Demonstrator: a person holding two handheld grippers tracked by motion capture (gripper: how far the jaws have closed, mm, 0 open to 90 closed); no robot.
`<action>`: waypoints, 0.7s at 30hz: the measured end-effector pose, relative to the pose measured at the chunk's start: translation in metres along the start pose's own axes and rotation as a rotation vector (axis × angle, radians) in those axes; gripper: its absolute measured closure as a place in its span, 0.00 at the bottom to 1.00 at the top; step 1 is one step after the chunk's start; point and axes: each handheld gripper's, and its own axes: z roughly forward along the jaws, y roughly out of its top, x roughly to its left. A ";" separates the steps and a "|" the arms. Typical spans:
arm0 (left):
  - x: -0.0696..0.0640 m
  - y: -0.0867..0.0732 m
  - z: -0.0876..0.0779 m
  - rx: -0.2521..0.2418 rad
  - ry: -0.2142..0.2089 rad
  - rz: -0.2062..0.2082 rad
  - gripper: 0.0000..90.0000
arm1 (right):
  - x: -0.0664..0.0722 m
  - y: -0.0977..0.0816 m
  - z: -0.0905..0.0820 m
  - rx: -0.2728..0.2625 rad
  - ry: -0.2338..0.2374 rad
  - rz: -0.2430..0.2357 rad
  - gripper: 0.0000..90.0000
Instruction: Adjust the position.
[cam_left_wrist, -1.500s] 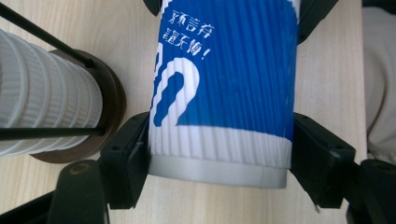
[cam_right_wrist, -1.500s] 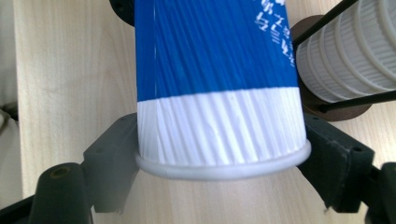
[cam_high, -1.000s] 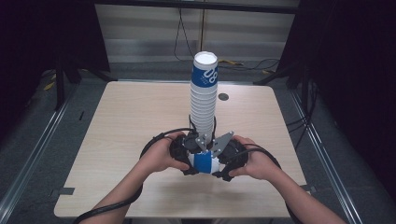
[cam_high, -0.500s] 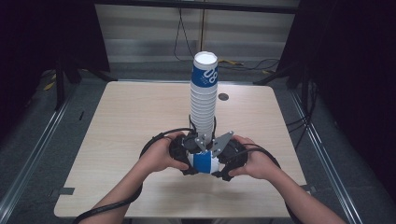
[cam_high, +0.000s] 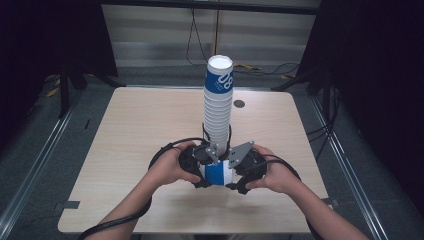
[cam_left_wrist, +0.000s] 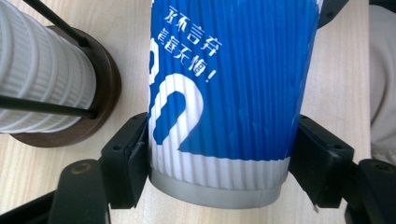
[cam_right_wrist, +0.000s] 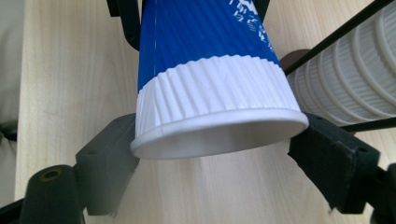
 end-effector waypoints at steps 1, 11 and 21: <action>0.000 -0.001 -0.001 -0.007 0.002 -0.010 0.32 | 0.000 -0.001 0.000 -0.017 -0.004 0.002 0.18; 0.004 -0.013 -0.011 -0.090 -0.022 -0.067 0.32 | -0.001 -0.016 -0.003 -0.136 -0.011 0.124 0.14; 0.006 -0.016 -0.014 -0.120 -0.029 -0.085 0.32 | -0.002 -0.032 -0.001 -0.246 0.005 0.197 0.14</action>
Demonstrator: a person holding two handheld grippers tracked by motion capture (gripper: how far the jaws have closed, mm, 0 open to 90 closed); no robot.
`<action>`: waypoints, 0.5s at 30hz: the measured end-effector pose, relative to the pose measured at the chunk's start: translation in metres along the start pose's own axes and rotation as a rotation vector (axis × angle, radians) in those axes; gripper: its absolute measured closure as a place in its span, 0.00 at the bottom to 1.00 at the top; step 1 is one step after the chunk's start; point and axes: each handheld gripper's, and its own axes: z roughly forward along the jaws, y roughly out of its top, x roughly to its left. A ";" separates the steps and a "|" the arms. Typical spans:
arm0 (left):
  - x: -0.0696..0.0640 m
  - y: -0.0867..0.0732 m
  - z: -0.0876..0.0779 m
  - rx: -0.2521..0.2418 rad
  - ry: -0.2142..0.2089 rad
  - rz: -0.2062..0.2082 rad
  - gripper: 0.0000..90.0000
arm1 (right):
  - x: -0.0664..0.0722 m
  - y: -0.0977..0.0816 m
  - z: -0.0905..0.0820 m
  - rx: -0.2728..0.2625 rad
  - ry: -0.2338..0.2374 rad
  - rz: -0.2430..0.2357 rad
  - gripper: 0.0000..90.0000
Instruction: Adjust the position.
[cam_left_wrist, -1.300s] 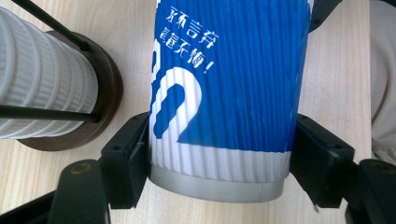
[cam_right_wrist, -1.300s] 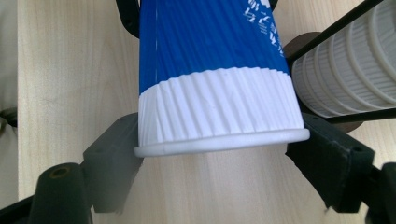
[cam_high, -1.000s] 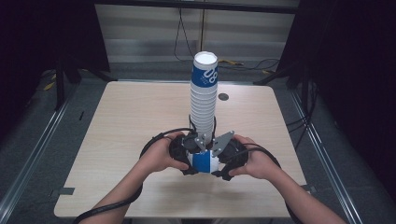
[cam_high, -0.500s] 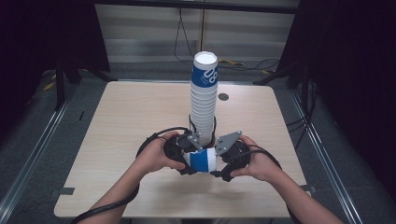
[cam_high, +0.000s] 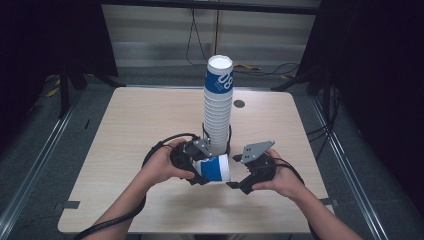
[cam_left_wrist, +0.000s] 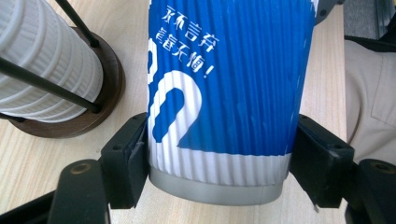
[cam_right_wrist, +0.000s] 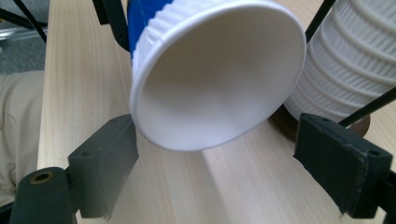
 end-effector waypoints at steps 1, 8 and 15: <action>0.000 0.000 -0.001 -0.003 -0.001 -0.001 0.32 | 0.000 0.000 0.000 -0.010 0.003 0.002 0.14; 0.003 -0.002 -0.003 -0.026 -0.011 -0.013 0.32 | -0.002 -0.002 -0.001 -0.053 0.009 0.032 0.14; 0.002 -0.003 -0.004 -0.046 -0.011 -0.022 0.32 | -0.001 0.001 0.003 -0.077 0.022 0.035 0.14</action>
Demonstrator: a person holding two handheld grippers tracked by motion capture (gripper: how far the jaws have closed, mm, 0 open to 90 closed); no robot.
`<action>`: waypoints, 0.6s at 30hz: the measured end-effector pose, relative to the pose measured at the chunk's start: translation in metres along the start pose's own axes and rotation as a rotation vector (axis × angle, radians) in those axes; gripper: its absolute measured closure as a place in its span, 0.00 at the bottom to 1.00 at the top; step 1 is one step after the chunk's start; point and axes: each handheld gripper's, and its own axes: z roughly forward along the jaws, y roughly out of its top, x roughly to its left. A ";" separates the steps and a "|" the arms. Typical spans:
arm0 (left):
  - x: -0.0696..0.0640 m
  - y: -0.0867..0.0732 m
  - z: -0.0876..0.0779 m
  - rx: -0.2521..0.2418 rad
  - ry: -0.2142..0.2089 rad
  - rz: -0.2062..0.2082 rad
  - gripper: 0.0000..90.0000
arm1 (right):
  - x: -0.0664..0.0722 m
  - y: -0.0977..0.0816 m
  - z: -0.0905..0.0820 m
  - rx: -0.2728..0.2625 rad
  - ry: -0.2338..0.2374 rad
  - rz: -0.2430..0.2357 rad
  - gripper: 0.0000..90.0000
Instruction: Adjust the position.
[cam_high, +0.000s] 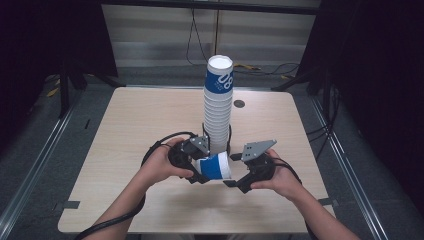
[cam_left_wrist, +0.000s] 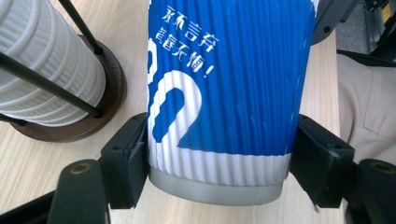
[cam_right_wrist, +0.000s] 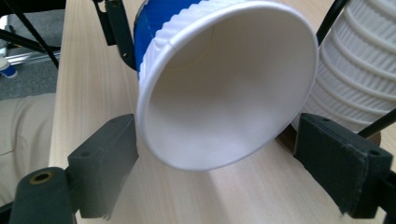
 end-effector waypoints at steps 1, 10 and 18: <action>0.000 0.000 0.000 0.004 -0.001 -0.001 0.32 | 0.000 0.000 0.001 -0.005 -0.003 -0.003 0.14; 0.001 -0.003 -0.001 -0.017 -0.017 -0.010 0.31 | 0.000 0.001 -0.001 -0.032 0.004 0.009 0.14; 0.001 -0.002 0.003 -0.029 -0.029 -0.007 0.31 | -0.002 0.002 -0.002 -0.059 0.010 0.009 0.14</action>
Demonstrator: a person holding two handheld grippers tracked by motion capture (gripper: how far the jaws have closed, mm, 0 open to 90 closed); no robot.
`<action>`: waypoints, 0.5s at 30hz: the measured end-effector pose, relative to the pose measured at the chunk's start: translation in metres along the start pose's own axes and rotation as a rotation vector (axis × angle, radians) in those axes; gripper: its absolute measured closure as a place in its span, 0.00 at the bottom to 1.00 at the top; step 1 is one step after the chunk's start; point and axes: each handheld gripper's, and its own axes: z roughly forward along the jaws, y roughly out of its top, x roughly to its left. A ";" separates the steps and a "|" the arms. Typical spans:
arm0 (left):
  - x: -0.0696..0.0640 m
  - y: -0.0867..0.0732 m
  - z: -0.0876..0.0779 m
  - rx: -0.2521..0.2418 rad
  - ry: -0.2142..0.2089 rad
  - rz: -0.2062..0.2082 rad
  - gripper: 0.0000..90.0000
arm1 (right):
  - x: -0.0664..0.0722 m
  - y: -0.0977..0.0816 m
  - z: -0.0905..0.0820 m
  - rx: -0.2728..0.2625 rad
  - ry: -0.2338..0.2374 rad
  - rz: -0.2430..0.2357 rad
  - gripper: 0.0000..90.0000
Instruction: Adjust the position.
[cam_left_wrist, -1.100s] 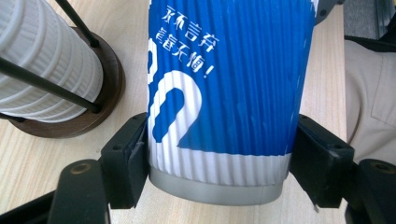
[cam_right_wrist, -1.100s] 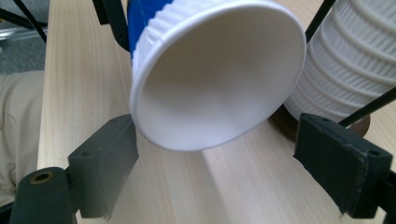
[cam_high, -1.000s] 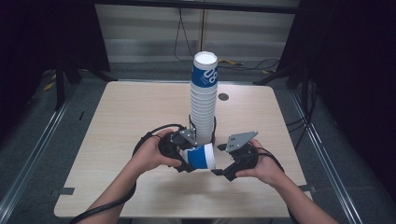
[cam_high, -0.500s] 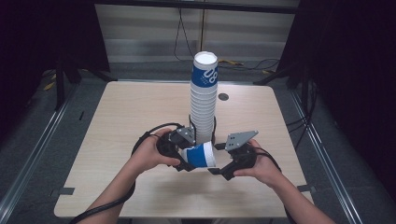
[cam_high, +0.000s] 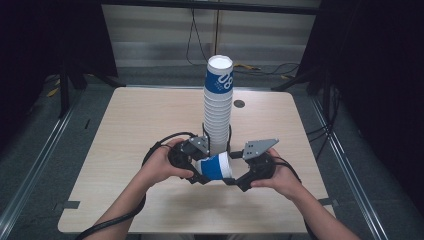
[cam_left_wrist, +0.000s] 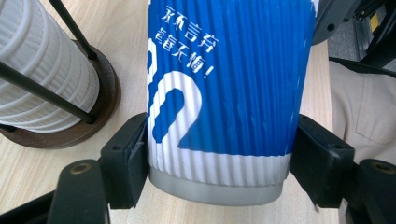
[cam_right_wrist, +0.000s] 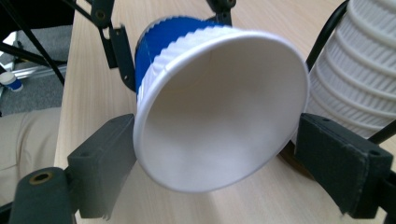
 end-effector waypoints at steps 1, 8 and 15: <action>0.000 0.000 0.000 0.001 -0.002 0.000 0.31 | 0.000 0.000 0.000 -0.007 0.004 0.001 0.14; 0.000 0.001 -0.001 0.000 -0.005 0.012 0.31 | -0.002 0.002 -0.001 -0.014 0.005 0.002 0.13; -0.002 0.005 0.000 0.005 -0.009 0.032 0.31 | -0.001 0.006 0.001 -0.024 0.021 -0.016 0.13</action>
